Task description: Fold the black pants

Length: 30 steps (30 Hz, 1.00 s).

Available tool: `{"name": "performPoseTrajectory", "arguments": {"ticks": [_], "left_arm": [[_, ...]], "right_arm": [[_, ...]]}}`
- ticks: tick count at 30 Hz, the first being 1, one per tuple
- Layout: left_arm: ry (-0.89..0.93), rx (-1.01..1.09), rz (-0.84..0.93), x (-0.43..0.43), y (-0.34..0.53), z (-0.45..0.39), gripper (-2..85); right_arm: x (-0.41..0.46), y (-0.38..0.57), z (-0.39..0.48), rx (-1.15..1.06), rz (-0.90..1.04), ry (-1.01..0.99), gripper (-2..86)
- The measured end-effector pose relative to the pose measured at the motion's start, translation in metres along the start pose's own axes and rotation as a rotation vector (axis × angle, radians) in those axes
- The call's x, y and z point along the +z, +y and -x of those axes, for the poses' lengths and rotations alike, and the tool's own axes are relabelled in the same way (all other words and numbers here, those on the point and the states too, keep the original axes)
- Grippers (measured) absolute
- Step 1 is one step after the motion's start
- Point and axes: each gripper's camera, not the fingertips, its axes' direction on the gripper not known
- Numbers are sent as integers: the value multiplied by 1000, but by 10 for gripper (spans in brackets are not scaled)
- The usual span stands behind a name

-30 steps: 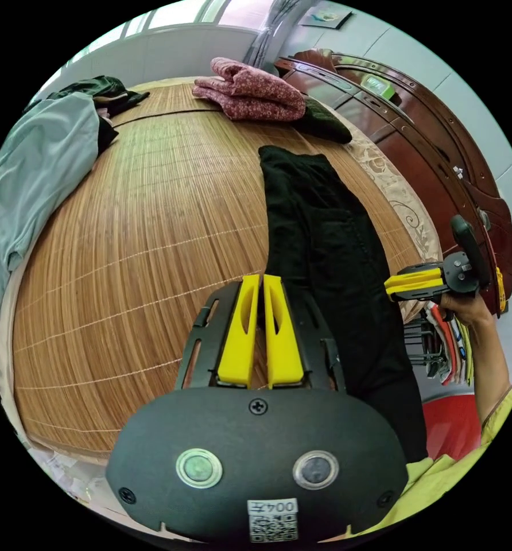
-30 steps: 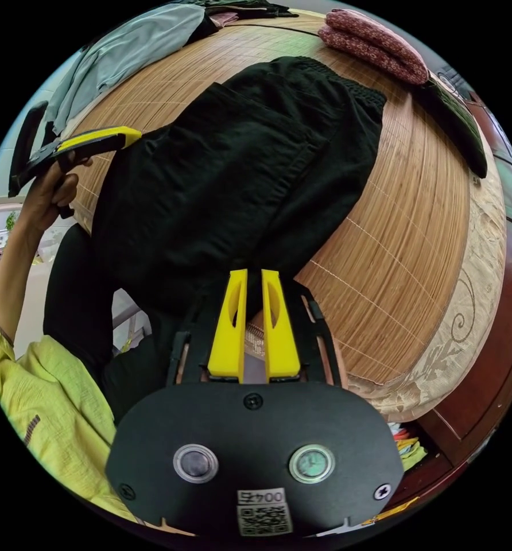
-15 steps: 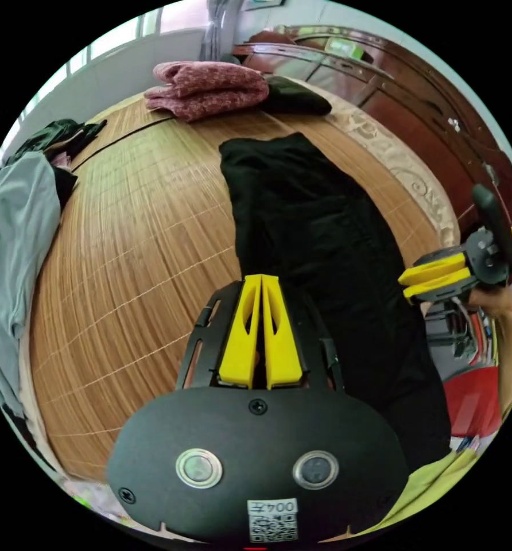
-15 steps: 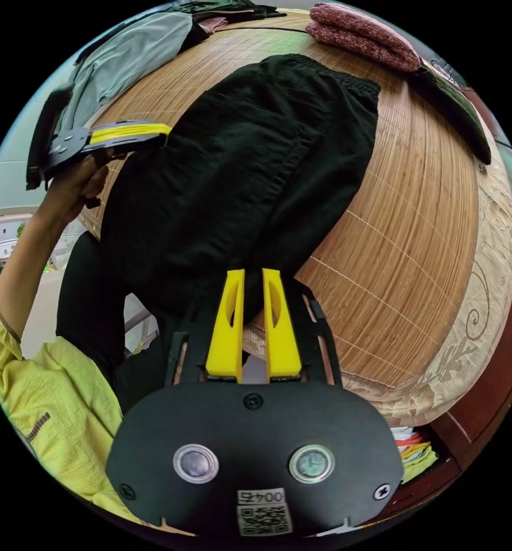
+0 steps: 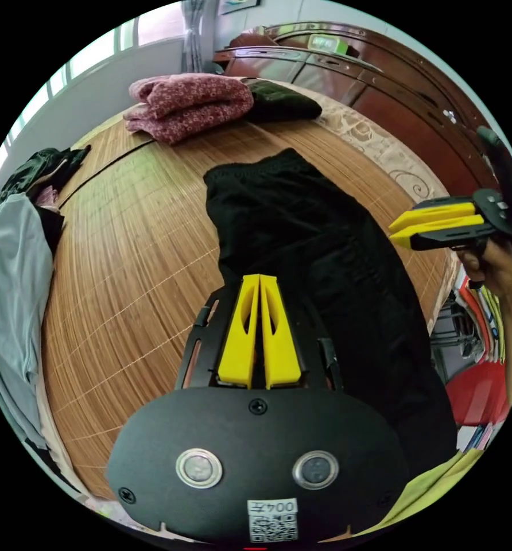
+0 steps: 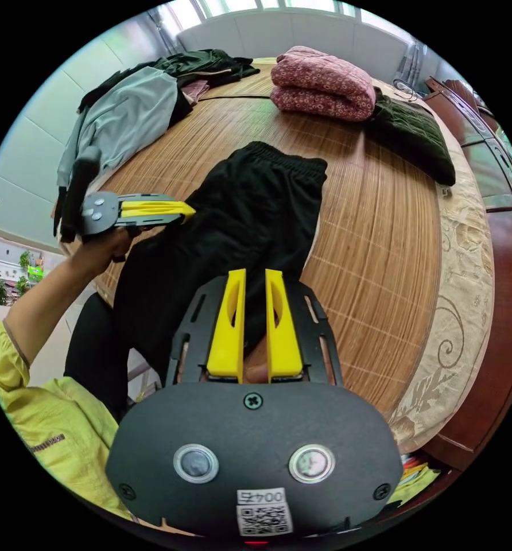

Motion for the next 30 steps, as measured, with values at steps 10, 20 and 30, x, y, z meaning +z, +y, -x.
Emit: {"name": "performPoseTrajectory", "arguments": {"ticks": [10, 20, 30], "left_arm": [[-82, 71, -136, -6, -30, -9, 0], [0, -15, -43, 36, -17, 25, 0], [143, -181, -275, -16, 26, 64, 0]], "right_arm": [[-32, -33, -84, 190, -118, -40, 112], [-26, -52, -122, 266, 60, 256, 18], [-159, 61, -86, 127, -166, -121, 47]]}}
